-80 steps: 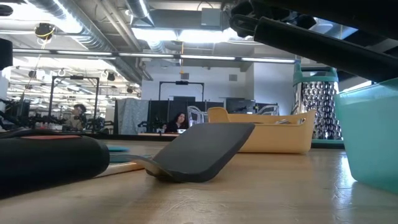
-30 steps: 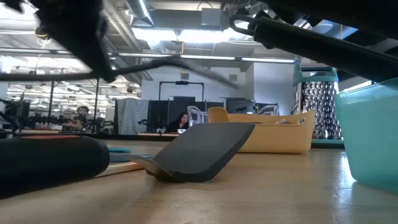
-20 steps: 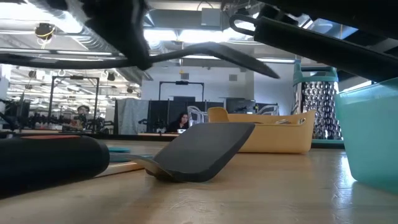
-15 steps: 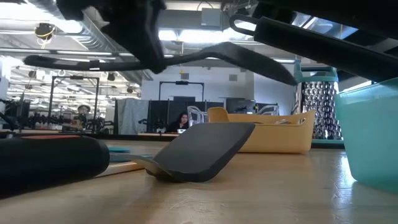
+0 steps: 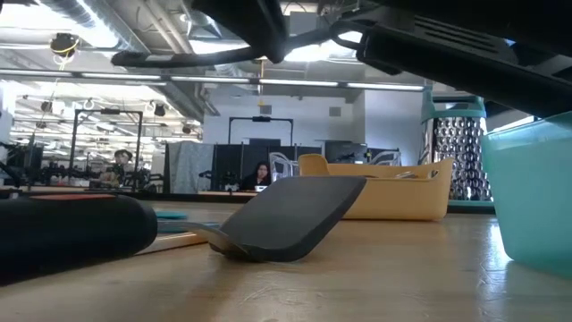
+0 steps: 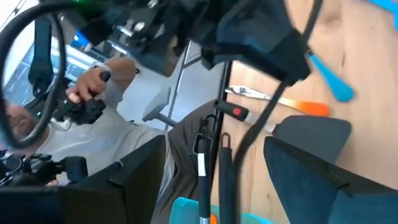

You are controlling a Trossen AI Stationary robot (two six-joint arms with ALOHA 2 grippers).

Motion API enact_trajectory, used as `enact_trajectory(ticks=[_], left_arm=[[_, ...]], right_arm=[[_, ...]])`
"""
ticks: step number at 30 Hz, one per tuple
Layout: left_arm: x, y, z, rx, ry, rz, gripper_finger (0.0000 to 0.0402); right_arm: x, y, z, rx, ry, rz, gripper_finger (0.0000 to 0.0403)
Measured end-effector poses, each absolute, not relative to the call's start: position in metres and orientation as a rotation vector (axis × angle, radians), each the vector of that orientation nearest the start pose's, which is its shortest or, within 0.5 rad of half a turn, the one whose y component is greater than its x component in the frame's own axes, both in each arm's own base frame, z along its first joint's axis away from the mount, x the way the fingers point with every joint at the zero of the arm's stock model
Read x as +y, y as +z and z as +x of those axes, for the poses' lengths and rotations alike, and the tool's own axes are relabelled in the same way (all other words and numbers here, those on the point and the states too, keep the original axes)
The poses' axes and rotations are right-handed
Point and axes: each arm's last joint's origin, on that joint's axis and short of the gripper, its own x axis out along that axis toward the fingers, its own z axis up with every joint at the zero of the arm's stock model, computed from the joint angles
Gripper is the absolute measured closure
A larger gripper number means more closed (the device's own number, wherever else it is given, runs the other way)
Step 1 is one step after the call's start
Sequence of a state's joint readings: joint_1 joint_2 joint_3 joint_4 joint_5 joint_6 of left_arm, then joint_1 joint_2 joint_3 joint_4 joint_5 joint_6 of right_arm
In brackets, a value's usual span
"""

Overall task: Pick & Place Kitchen Items
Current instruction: Put the black spatula into the green bin

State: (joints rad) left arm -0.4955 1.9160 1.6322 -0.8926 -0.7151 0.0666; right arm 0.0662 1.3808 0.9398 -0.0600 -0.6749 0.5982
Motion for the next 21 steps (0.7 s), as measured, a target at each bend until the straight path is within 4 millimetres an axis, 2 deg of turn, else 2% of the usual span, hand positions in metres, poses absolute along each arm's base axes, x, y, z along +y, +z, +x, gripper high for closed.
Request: enact_trajectory(ticks=[7, 10, 15, 21], left_arm=[[-0.17, 0.262, 0.361, 0.965, 0.139, 0.801, 0.0339], [-0.168, 0.263, 0.363, 0.956, 0.136, 0.85, 0.0339], [-0.16, 0.264, 0.368, 0.955, 0.148, 0.882, 0.0339], [-0.152, 0.264, 0.371, 0.97, 0.153, 0.897, 0.0339]], right_arm=[[0.024, 0.267, 0.297, 0.7, 0.475, 0.771, 0.013], [0.023, 0.257, 0.303, 0.739, 0.451, 0.815, 0.013], [0.032, 0.234, 0.318, 0.811, 0.488, 0.872, 0.013], [0.041, 0.223, 0.326, 0.839, 0.503, 0.903, 0.013]])
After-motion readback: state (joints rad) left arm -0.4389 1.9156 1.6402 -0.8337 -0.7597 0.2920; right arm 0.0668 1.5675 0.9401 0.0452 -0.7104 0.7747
